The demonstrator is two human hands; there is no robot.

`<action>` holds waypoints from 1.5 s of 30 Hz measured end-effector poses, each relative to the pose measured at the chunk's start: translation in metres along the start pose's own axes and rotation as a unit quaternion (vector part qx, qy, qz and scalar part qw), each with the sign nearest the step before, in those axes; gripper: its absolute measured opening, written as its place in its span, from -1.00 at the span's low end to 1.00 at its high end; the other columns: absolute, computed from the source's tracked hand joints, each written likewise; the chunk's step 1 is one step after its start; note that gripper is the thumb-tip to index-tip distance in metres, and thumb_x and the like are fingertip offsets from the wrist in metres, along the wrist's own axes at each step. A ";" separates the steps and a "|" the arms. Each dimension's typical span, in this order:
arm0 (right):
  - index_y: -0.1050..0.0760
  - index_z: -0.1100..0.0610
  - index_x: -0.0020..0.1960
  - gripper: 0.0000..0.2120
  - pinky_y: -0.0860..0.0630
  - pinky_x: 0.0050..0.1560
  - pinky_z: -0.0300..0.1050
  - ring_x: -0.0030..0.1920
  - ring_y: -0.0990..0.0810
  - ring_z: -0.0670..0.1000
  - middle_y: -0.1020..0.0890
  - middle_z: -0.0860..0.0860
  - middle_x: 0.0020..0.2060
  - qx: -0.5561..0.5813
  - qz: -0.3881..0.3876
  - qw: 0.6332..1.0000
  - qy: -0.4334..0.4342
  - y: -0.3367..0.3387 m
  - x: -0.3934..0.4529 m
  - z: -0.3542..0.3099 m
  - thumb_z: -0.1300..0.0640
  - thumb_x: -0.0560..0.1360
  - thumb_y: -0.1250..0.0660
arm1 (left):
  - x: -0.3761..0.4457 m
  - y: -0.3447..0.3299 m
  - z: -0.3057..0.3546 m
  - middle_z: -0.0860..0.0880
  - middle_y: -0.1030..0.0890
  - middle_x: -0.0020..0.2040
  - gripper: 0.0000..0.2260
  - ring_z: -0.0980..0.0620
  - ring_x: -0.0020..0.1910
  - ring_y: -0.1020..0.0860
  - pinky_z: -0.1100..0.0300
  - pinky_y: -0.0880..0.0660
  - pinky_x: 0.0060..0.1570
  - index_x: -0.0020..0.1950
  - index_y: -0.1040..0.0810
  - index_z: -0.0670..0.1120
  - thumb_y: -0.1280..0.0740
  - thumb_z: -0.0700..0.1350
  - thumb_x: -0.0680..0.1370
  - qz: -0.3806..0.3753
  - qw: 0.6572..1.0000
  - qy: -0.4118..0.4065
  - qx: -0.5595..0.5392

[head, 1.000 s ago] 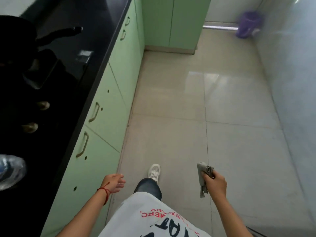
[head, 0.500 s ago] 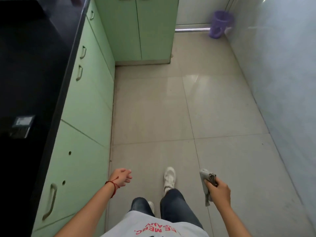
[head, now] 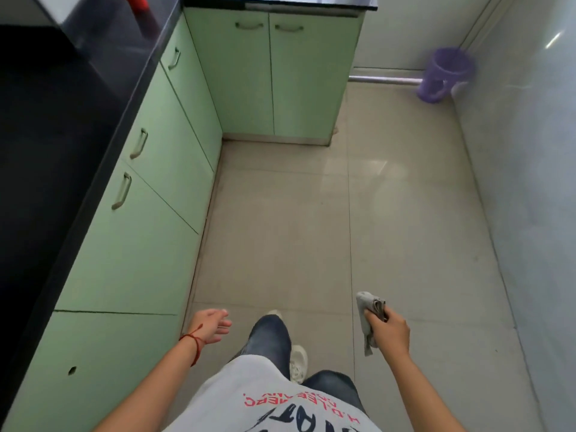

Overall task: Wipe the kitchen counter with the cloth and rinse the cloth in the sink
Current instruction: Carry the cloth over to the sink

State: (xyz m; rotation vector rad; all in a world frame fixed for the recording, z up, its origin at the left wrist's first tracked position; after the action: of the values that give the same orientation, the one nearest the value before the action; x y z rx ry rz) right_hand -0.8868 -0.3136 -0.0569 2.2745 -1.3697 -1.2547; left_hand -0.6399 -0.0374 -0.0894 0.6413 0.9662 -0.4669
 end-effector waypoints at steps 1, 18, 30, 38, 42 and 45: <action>-0.55 0.11 -0.17 -0.98 -0.37 -0.29 -0.12 -0.22 -0.52 0.12 -0.58 0.13 -0.30 -0.005 -0.004 1.000 0.007 -0.003 0.018 -0.019 0.19 0.43 -0.34 | 0.008 0.000 0.015 -0.09 -0.53 -0.32 -0.83 0.00 -0.36 -0.47 0.22 -0.34 -0.34 -0.25 -0.45 -0.11 -0.24 -0.19 0.54 0.003 1.000 0.003 -0.006; -0.60 0.21 -0.04 -0.87 -0.34 -0.19 -0.10 -0.19 -0.51 0.15 -0.57 0.15 -0.27 -0.029 0.016 0.999 0.035 -0.024 0.280 -0.283 0.22 0.43 -0.36 | 0.170 -0.005 0.389 -0.06 -0.56 -0.28 -0.92 0.03 -0.33 -0.50 0.21 -0.39 -0.30 -0.03 -0.48 -0.14 -0.24 -0.16 0.54 -0.006 0.999 -0.050 -0.021; -0.61 0.17 0.00 -0.84 -0.36 -0.16 -0.12 -0.13 -0.55 0.14 -0.60 0.11 -0.25 -0.027 -0.020 0.998 0.060 -0.062 0.450 -0.447 0.21 0.43 -0.35 | 0.262 -0.018 0.583 -0.06 -0.57 -0.30 -0.86 0.02 -0.34 -0.50 0.22 -0.39 -0.31 -0.22 -0.49 -0.07 -0.24 -0.19 0.54 0.024 0.997 -0.062 -0.026; -0.52 0.18 -0.27 -0.91 -0.34 -0.28 -0.05 -0.30 -0.45 0.05 -0.56 0.15 -0.40 -0.043 -0.035 0.986 0.160 -0.092 0.541 -0.613 0.21 0.38 -0.40 | 0.299 0.000 0.687 -0.05 -0.58 -0.28 -0.87 0.04 -0.32 -0.51 0.22 -0.40 -0.30 -0.18 -0.51 -0.08 -0.23 -0.18 0.55 0.056 0.994 -0.060 -0.071; -0.53 0.16 -0.26 -0.92 -0.34 -0.31 -0.16 -0.36 -0.41 -0.02 -0.56 0.13 -0.41 -0.003 -0.022 0.978 0.209 -0.105 0.566 -0.692 0.21 0.39 -0.41 | 0.322 0.013 0.754 -0.05 -0.59 -0.27 -0.88 0.04 -0.30 -0.52 0.22 -0.42 -0.28 -0.15 -0.53 -0.09 -0.23 -0.18 0.54 0.057 0.991 -0.088 -0.082; -0.55 0.10 -0.23 -0.93 -0.35 -0.36 -0.35 -0.41 -0.43 -0.16 -0.56 0.02 -0.43 0.050 -0.001 0.971 0.232 -0.114 0.581 -0.747 0.23 0.39 -0.41 | 0.342 0.024 0.818 -0.05 -0.60 -0.24 -0.85 0.01 -0.25 -0.55 0.21 -0.45 -0.22 -0.17 -0.54 -0.07 -0.22 -0.18 0.55 0.039 0.986 -0.140 -0.077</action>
State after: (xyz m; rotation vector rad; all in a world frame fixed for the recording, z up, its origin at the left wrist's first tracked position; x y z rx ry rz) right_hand -0.1344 -0.8942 0.0160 2.4254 -1.2729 -0.6005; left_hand 0.0371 -0.6084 -0.0422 0.4581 0.6997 -0.3966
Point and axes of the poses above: each hand's wrist, its own x-axis towards the middle knuckle, its own y-axis out of the back of the hand, z = x × y, the point moved 5 cm from there along x, towards the middle knuckle
